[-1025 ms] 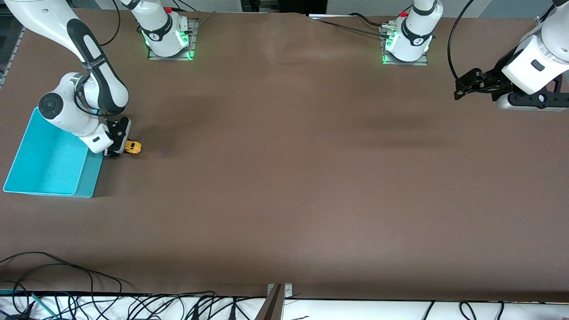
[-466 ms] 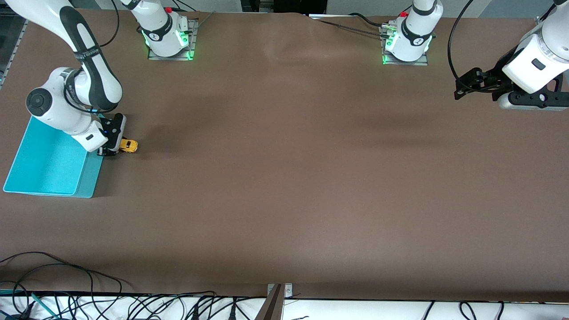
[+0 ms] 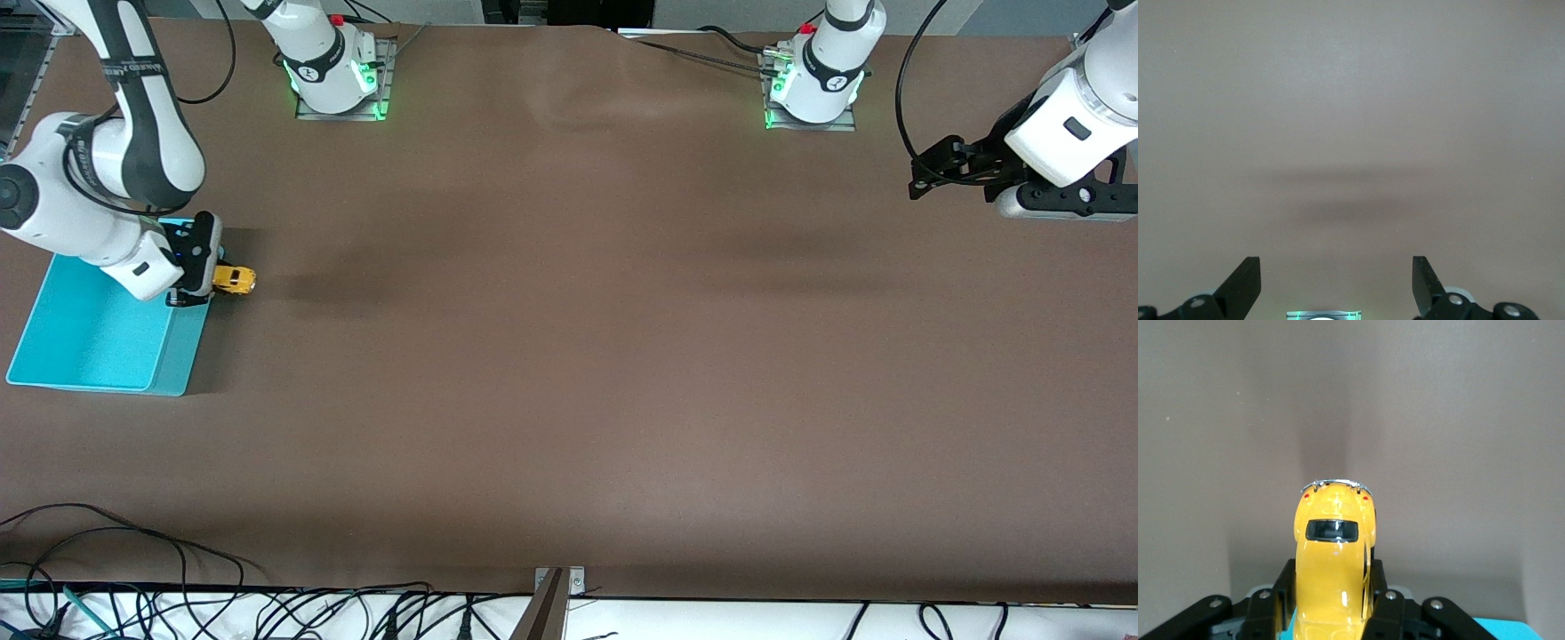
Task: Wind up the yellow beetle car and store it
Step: 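Lift the car with the right gripper over the cyan box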
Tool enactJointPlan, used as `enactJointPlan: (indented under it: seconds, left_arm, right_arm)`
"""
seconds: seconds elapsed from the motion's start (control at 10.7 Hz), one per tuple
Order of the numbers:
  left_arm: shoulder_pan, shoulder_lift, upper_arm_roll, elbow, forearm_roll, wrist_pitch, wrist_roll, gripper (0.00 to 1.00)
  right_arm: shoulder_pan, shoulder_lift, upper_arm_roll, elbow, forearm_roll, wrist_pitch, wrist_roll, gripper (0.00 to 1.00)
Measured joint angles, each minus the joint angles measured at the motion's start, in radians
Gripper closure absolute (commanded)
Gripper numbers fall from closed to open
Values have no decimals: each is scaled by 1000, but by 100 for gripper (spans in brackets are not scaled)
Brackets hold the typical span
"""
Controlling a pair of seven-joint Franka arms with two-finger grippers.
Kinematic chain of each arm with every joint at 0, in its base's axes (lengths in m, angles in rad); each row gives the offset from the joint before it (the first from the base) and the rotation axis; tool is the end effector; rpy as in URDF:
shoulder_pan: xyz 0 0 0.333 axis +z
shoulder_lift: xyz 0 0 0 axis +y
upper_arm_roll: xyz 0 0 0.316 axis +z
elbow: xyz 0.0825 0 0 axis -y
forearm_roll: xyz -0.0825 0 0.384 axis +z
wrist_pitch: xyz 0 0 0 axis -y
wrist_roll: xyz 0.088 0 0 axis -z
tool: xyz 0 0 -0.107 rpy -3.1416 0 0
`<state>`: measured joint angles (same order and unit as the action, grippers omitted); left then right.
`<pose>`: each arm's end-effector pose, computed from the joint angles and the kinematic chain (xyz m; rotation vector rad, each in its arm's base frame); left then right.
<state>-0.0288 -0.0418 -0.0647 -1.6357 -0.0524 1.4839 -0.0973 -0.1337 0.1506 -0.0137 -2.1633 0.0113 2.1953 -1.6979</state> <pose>0.5278 -0.0562 0.6099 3.0975 0.0036 -0.1772 0.5365 -0.0792 0.3173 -2.1798 -2.1209 0.1008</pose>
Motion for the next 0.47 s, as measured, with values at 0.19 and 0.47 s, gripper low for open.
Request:
enactJointPlan:
  seconds: [0.19, 0.47]
  left_arm:
    - [0, 0, 0, 0, 0, 0, 0, 0]
    - [-1, 0, -1, 0, 0, 0, 0, 0]
  right_arm:
    - [-9, -3, -3, 41, 0, -32, -81, 100]
    - [-106, 5, -9, 50, -1, -43, -287, 100]
